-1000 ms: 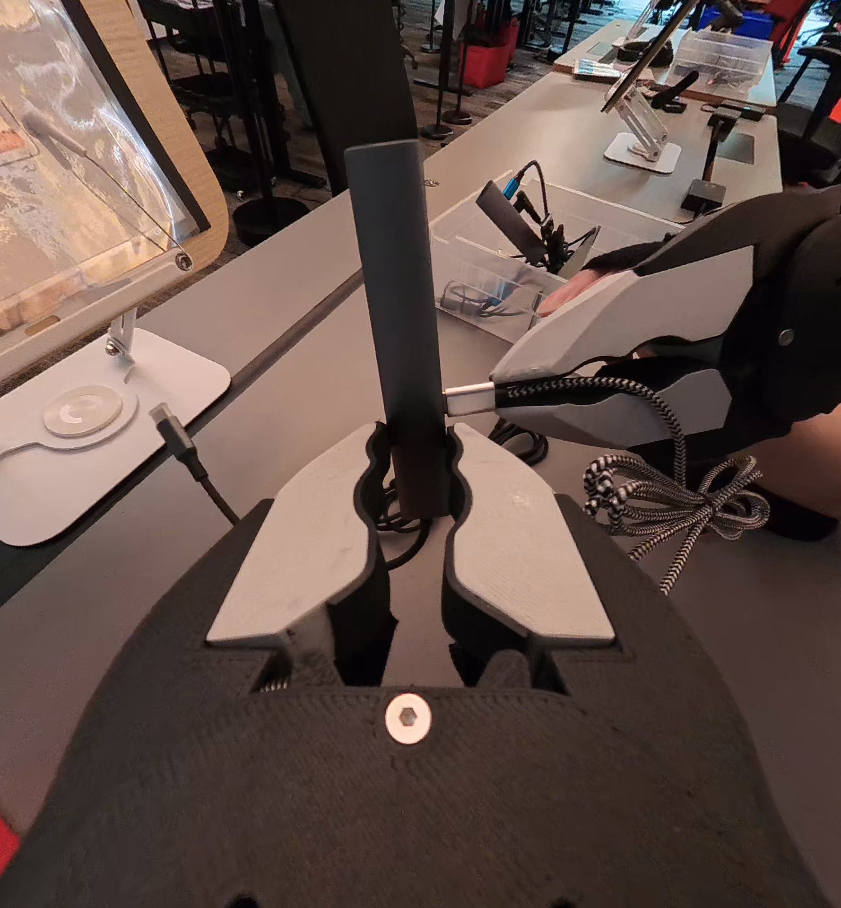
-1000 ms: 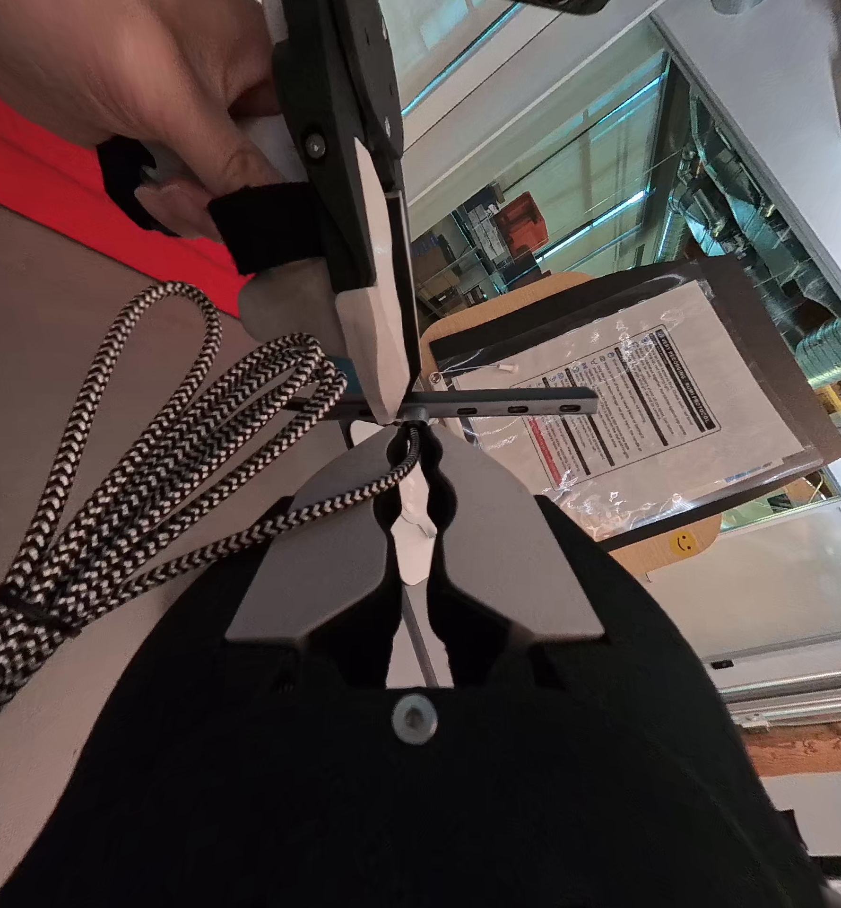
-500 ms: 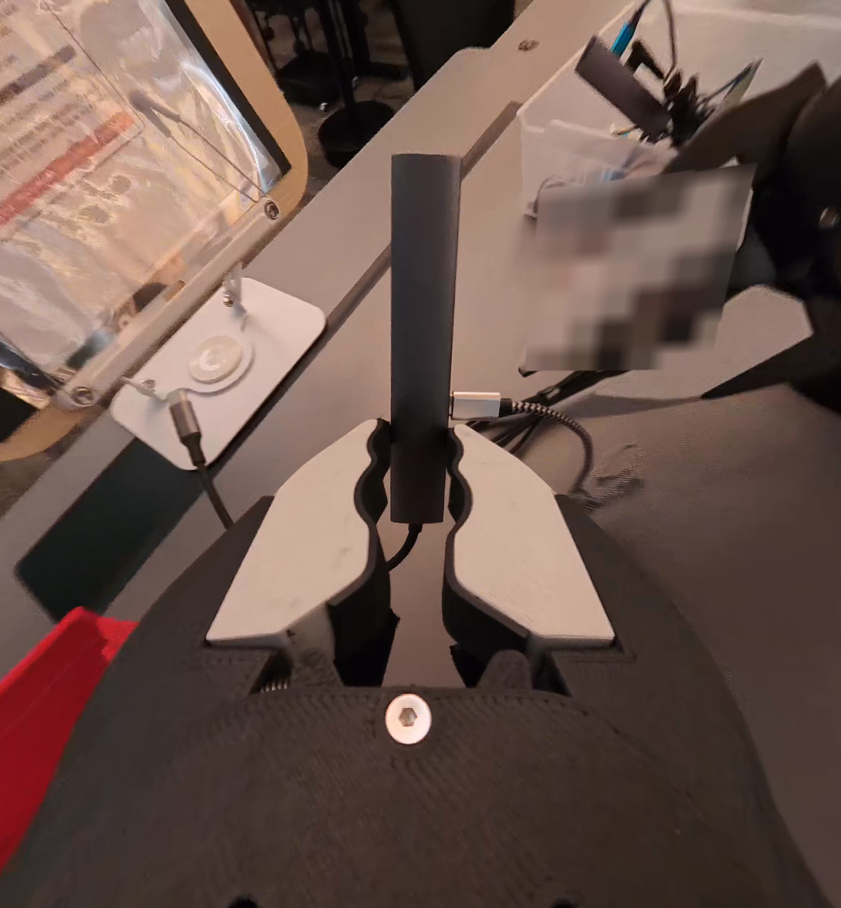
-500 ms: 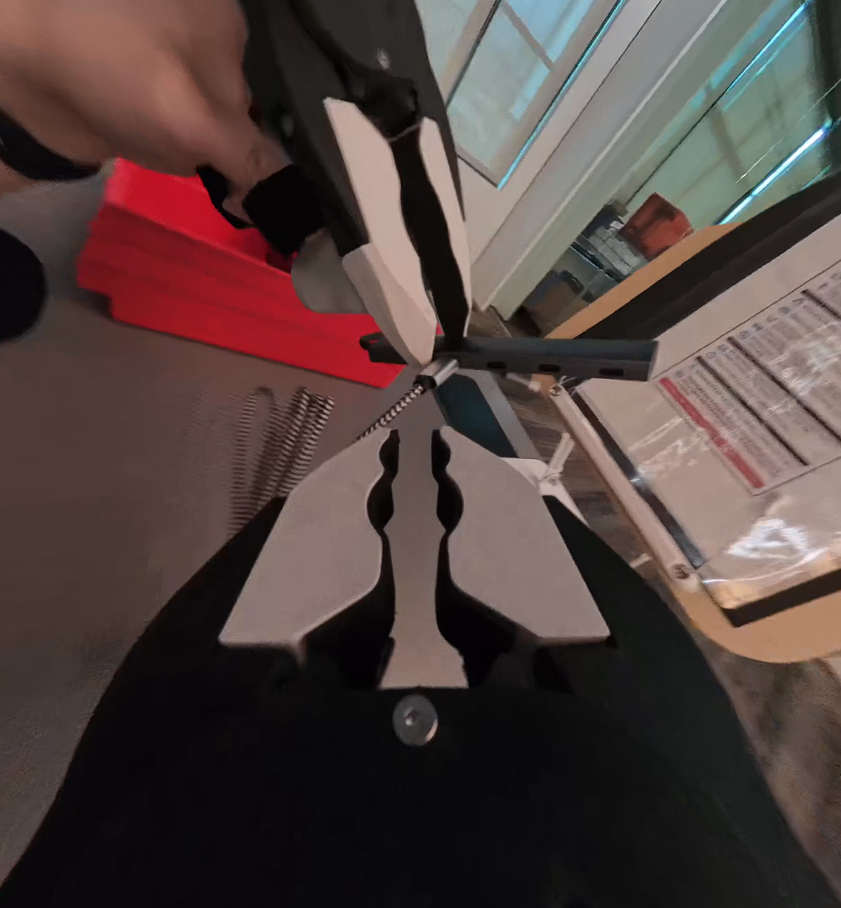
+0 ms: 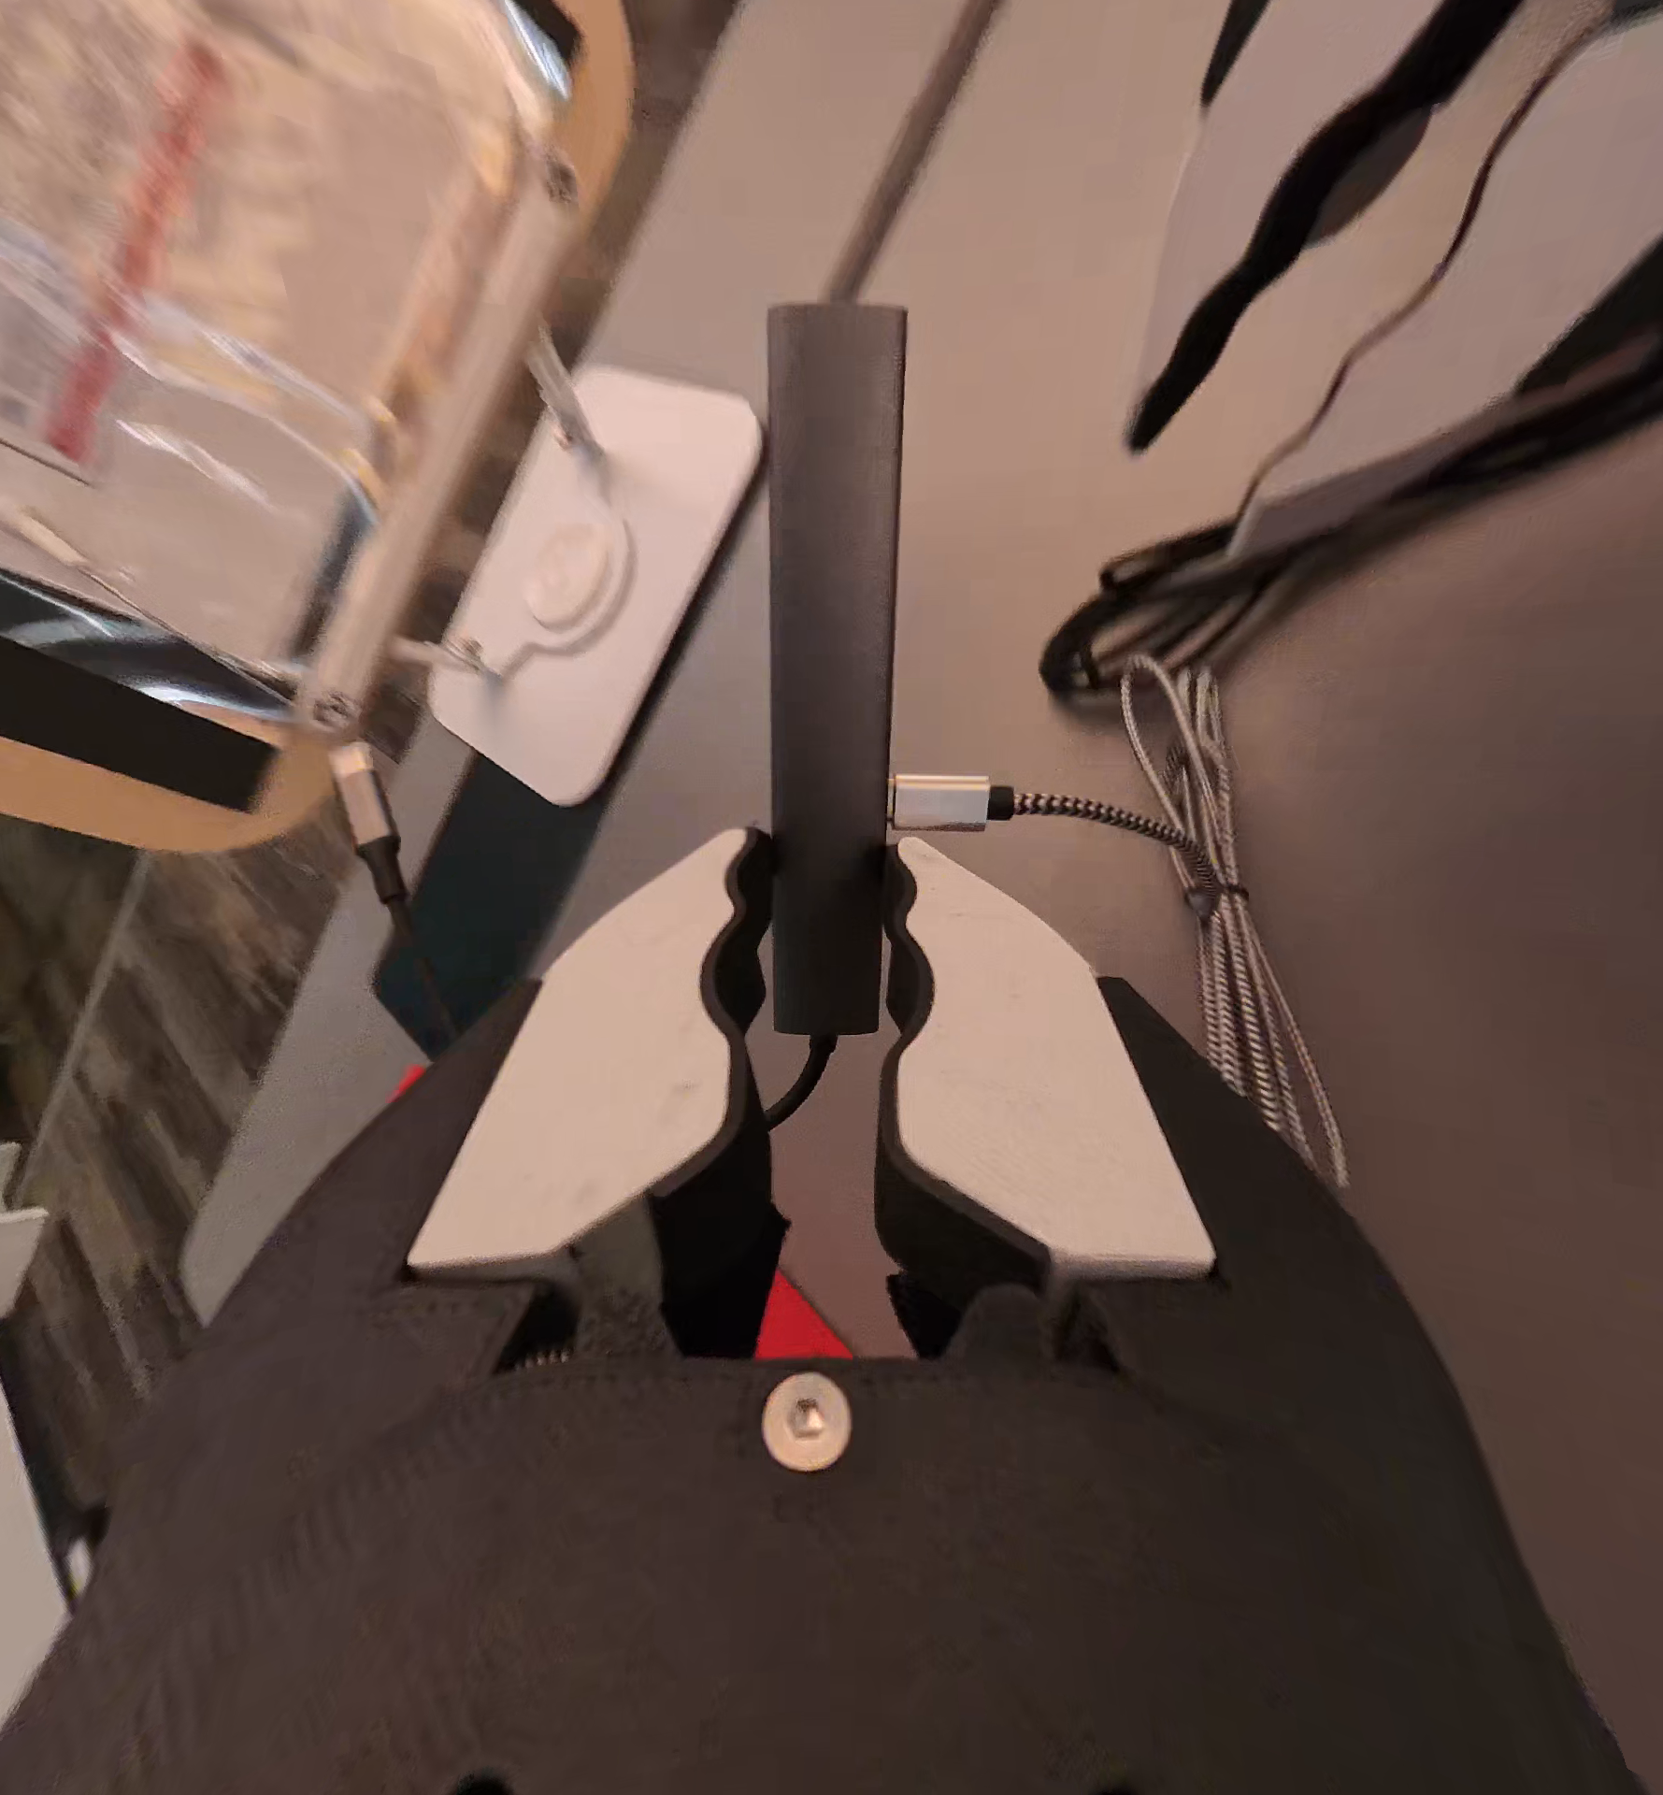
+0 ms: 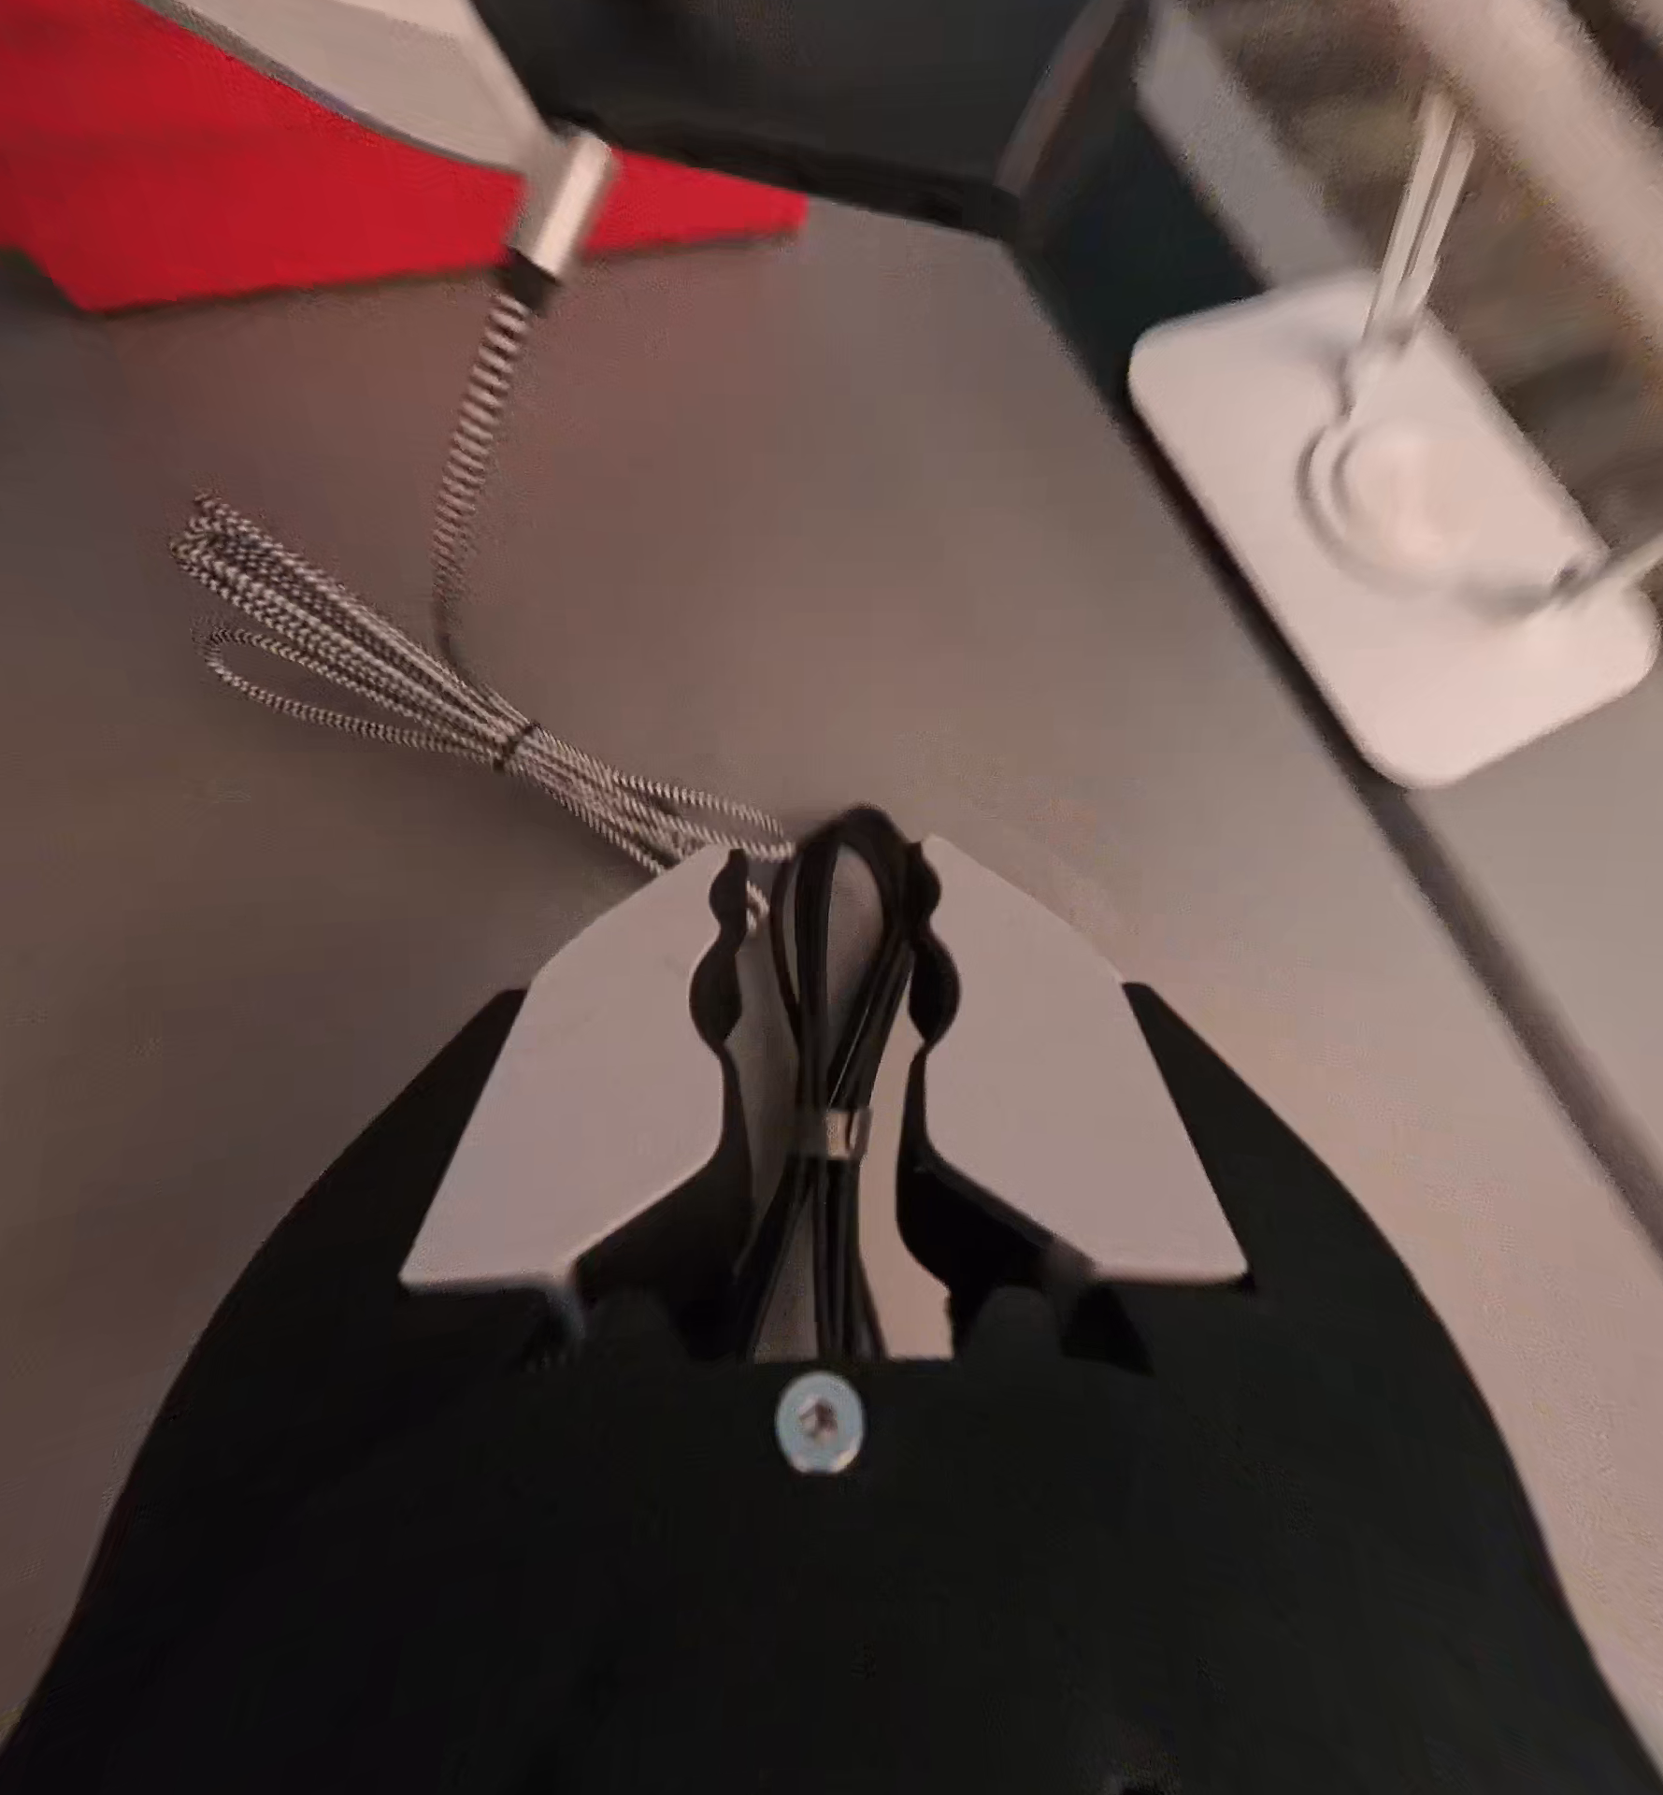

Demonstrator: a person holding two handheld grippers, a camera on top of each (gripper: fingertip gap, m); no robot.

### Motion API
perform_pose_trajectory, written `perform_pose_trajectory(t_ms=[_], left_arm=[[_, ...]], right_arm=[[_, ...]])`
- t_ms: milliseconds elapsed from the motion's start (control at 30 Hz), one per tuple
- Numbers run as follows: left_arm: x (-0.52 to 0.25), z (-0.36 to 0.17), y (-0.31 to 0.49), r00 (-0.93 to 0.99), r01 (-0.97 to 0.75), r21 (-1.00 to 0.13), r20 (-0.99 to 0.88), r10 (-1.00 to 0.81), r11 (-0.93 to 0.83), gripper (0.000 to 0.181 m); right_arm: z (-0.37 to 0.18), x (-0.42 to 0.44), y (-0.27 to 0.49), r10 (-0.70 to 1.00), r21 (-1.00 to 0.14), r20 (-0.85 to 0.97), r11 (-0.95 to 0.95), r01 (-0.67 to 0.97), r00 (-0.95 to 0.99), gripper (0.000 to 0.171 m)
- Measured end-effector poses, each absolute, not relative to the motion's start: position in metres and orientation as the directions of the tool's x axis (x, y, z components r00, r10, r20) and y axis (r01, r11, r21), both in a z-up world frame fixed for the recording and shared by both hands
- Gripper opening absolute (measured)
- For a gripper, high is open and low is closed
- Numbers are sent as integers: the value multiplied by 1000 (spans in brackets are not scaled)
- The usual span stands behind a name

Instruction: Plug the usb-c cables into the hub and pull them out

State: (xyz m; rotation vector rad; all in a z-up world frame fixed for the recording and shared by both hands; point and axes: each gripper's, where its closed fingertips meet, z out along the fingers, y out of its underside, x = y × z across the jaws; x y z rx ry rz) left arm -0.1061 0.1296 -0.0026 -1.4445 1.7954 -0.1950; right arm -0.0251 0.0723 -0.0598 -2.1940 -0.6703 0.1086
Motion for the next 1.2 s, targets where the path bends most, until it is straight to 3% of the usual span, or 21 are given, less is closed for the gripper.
perform_pose_trajectory(t_ms=[33, 200, 333, 500, 633, 800, 933, 1100, 1200], left_arm=[[-111, -14, 132, -41, -787, -537, -446, -894, 304, 21], [-119, -59, 159, -2, -892, -414, -398, -918, 181, 21], [-125, -98, 150, -20, -944, -315, -250, -968, 100, 21], [-135, -138, 141, -117, -981, -129, -212, -970, 146, 21], [-137, -156, 137, -142, -985, -67, -188, -972, 157, 21], [-137, -158, 134, -99, -989, -99, -124, -987, 112, 21], [-139, -156, 134, -81, -990, -103, -103, -991, 91, 53], [-136, -134, 137, -53, -979, -190, -103, -993, 72, 53], [-130, -110, 137, -36, -954, -291, -107, -994, 66, 50]], right_arm=[[-68, -21, 71, 482, -715, 106, -570, 404, 869, 27], [-99, 3, 68, 393, -587, 127, -710, 389, 911, 26], [-117, 24, 49, 347, -448, 107, -820, 357, 932, 26], [-114, 37, 14, 387, -340, 48, -860, 380, 921, 23], [-124, 37, 9, 403, -308, 18, -868, 389, 915, 25], [-136, 25, 16, 436, -304, -9, -859, 412, 900, 38], [-149, 14, 21, 476, -280, 12, -843, 460, 879, 44], [-160, 17, 23, 448, -235, -6, -870, 434, 894, 23], [-138, 26, 38, 356, -354, -42, -879, 320, 933, 18]])
